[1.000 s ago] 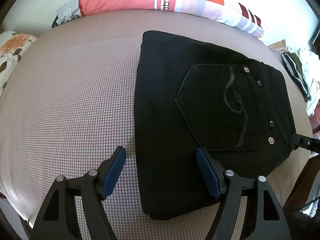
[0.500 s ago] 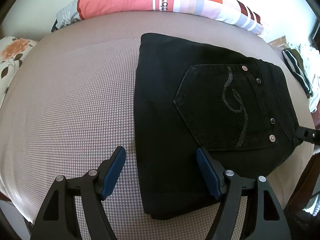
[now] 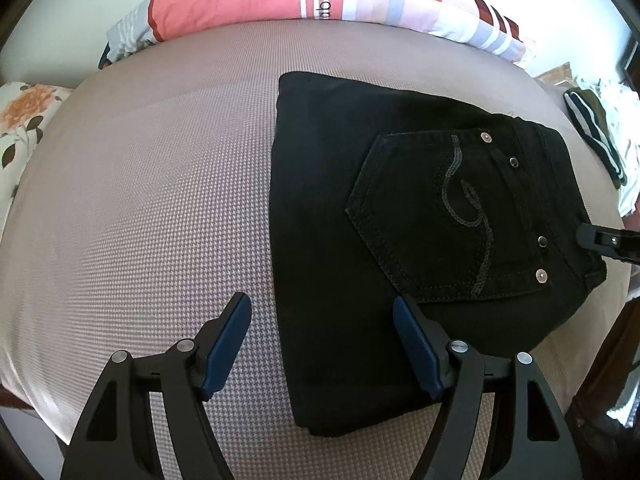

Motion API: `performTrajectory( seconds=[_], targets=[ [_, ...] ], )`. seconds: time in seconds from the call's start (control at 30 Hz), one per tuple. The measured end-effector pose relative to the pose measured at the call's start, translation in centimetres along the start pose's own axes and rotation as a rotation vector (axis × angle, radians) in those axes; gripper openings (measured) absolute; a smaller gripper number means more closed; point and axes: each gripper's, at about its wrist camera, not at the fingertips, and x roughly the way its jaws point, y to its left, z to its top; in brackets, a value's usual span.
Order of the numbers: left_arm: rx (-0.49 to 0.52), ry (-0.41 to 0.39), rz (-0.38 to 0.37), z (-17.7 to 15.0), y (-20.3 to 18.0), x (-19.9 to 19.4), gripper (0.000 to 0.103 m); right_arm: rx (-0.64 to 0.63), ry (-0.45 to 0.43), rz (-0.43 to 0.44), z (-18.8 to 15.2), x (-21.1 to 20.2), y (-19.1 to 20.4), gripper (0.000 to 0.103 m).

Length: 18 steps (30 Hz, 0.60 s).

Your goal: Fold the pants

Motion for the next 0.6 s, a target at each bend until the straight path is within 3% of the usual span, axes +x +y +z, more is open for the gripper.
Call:
performTrajectory(
  seconds=[0.37,0.6],
  targets=[
    [-0.075,-0.006,-0.037,1.3,2.4,-0.8,0.074,-0.017,0.012,0.034,0.1,0.9,-0.8,0.055],
    [-0.160,0.018,-0.094,2.1,4.8,-0.4,0.074,-0.015,0.036,0.143,0.4,1.1,-2.3,0.055]
  ],
)
